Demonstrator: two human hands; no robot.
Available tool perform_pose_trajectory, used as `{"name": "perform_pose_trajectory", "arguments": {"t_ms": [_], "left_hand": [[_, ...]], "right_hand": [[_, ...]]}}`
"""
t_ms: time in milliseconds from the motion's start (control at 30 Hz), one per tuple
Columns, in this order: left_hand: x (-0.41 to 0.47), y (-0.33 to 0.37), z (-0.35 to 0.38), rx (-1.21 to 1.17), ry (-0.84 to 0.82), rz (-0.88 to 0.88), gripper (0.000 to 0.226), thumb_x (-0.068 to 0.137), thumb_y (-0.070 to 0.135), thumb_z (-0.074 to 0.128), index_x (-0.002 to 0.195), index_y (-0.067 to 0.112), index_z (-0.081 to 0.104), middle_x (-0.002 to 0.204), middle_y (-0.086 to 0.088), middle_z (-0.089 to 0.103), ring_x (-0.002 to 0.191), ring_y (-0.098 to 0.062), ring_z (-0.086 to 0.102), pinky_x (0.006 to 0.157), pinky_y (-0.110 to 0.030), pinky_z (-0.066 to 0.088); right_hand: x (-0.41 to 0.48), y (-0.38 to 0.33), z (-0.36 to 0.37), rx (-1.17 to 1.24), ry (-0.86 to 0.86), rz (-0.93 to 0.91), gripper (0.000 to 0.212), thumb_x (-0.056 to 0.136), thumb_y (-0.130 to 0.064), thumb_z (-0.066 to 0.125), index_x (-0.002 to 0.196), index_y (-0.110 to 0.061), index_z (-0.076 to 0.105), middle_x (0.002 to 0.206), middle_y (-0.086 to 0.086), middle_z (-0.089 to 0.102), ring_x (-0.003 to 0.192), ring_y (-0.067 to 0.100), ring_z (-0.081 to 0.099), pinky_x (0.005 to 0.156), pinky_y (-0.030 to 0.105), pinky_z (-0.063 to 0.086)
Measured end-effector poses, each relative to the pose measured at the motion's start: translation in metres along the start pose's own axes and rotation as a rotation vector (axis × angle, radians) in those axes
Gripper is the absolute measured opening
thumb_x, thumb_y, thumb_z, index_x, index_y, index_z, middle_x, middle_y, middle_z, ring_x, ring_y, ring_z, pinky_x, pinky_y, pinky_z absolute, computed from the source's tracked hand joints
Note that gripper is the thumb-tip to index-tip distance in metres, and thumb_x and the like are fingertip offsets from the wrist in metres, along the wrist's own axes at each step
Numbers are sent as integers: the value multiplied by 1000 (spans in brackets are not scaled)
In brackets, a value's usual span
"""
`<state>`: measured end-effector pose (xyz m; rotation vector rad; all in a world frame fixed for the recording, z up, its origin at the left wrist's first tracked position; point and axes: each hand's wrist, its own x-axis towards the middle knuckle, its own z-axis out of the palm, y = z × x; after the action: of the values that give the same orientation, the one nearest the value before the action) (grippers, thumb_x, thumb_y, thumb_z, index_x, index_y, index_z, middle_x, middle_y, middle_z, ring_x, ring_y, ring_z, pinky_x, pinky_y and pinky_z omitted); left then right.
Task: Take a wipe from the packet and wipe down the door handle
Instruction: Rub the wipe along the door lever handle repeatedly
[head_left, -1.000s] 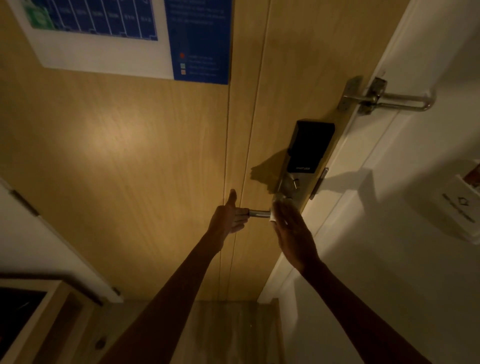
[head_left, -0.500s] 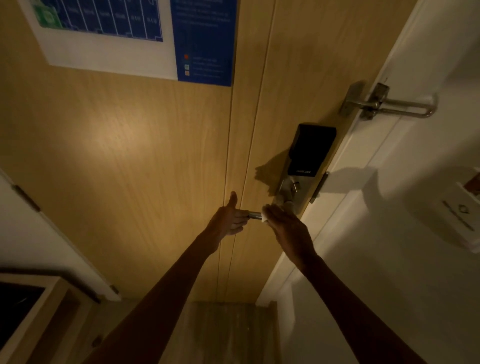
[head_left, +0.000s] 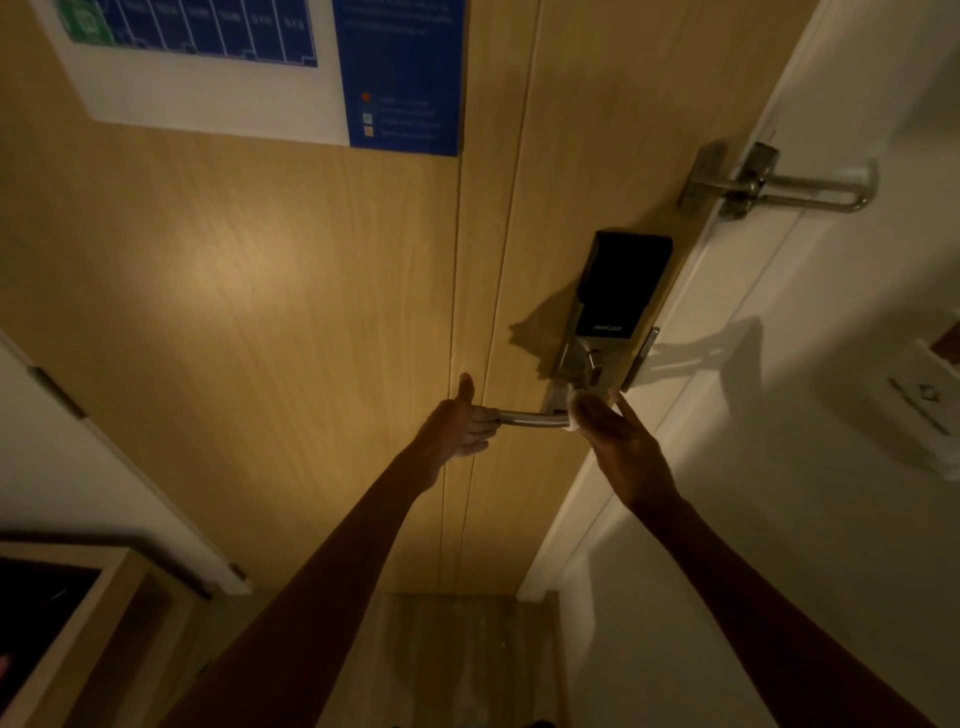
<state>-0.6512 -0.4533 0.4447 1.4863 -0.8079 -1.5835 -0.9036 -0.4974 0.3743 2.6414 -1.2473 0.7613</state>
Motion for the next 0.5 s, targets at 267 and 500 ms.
{"name": "perform_pose_trajectory", "arguments": {"t_ms": [267, 500], "left_hand": [[-1, 4, -1, 16, -22, -43, 78, 99, 54, 12, 123, -4, 58, 132, -20, 58, 126, -28, 53, 108, -39, 40], [-1, -1, -4, 27, 10, 2, 78, 99, 53, 12, 116, -2, 64, 123, -20, 64, 117, -27, 59, 102, -37, 46]], "right_hand": [[46, -66, -7, -10, -175, 38, 30, 86, -17, 67, 115, -16, 57, 110, 1, 66, 108, 18, 60, 101, 35, 43], [66, -65, -3, 8, -276, 40, 26, 98, -36, 49, 97, -13, 62, 84, 2, 66, 77, 15, 62, 79, 27, 40]]}}
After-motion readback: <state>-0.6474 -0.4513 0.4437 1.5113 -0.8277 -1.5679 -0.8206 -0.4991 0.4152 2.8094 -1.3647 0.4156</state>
